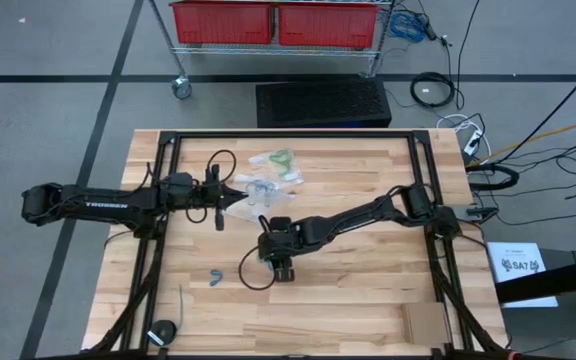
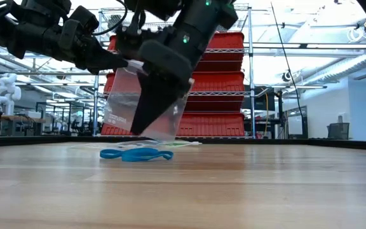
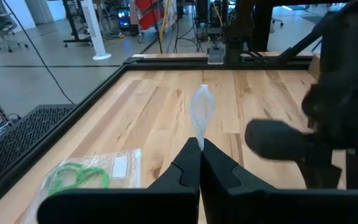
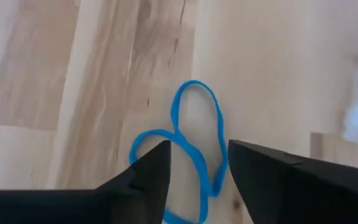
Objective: Sort rubber bands
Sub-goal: Put the blue rubber bands into the transparent zip bag
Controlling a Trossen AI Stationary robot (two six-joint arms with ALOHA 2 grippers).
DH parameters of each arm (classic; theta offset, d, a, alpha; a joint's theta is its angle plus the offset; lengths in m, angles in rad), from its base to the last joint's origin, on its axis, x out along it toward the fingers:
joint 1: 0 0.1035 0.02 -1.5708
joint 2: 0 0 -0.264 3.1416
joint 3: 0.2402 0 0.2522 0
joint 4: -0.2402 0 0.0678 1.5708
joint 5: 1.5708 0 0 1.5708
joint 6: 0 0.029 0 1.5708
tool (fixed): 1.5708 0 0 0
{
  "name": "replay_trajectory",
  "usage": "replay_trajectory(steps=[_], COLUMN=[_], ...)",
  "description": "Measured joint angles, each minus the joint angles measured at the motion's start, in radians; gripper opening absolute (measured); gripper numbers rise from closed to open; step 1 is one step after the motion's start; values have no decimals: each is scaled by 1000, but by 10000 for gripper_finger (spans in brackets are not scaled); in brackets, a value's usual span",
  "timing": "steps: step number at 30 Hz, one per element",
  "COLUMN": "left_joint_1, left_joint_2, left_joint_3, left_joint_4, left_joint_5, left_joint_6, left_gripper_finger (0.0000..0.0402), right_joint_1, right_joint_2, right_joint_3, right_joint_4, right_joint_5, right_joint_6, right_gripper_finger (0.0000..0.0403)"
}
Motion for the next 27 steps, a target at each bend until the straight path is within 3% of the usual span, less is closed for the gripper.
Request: replay_trajectory(steps=[12,20,27], left_joint_1=[0,0,0], left_joint_2=[0,0,0], left_joint_3=[0,0,0], left_joint_4=[-4,-4,-7], left_joint_5=[2,6,6], left_joint_6=[0,0,0], left_gripper_finger=[0,0,0], right_joint_1=[0,0,0], right_joint_2=[27,29,22], right_joint_3=[0,0,0], right_joint_4=[-10,-42,-59], right_joint_5=[-26,-24,-22], right_joint_6=[-10,-16,-24], right_gripper_finger=[44,3,1])
